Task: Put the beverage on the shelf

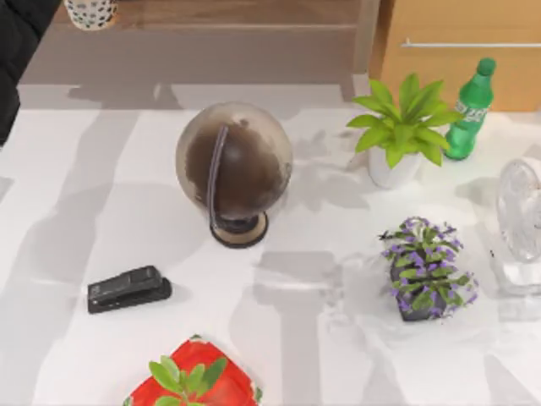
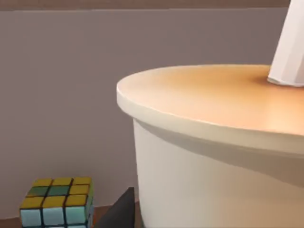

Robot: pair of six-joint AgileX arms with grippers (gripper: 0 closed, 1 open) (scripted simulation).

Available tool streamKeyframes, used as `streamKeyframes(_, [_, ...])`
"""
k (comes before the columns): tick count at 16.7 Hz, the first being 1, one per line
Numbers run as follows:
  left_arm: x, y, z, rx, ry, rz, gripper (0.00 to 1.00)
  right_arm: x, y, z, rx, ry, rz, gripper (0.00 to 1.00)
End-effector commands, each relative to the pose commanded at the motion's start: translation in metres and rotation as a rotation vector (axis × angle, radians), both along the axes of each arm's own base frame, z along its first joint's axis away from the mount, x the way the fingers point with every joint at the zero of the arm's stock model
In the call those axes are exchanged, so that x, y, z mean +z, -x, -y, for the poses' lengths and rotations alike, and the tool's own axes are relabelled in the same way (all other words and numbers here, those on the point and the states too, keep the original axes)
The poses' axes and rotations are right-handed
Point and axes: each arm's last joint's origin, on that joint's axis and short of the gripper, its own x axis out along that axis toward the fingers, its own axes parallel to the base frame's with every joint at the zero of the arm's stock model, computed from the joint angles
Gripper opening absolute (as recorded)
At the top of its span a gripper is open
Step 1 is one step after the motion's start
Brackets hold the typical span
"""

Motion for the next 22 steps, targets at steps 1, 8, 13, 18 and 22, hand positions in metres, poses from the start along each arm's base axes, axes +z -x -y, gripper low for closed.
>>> streamKeyframes(1, [0.005,-0.005,0.004,0.004,-0.003,-0.004,0.00,0.000,0.000,0.000,0.000,0.000,0.000,1.00])
streamKeyframes(8, [0.017,-0.018,0.013,0.029,-0.010,-0.023,0.00,0.000,0.000,0.000,0.000,0.000,0.000,1.00])
streamKeyframes(13, [0.011,-0.013,0.010,0.015,0.012,-0.022,0.00,0.000,0.000,0.000,0.000,0.000,0.000,1.00])
streamKeyframes(18, [-0.010,-0.008,0.011,-0.043,0.072,-0.020,0.00,0.000,0.000,0.000,0.000,0.000,0.000,1.00])
streamKeyframes(22, [-0.014,-0.019,0.012,-0.046,0.067,-0.001,0.00,0.000,0.000,0.000,0.000,0.000,0.000,1.00])
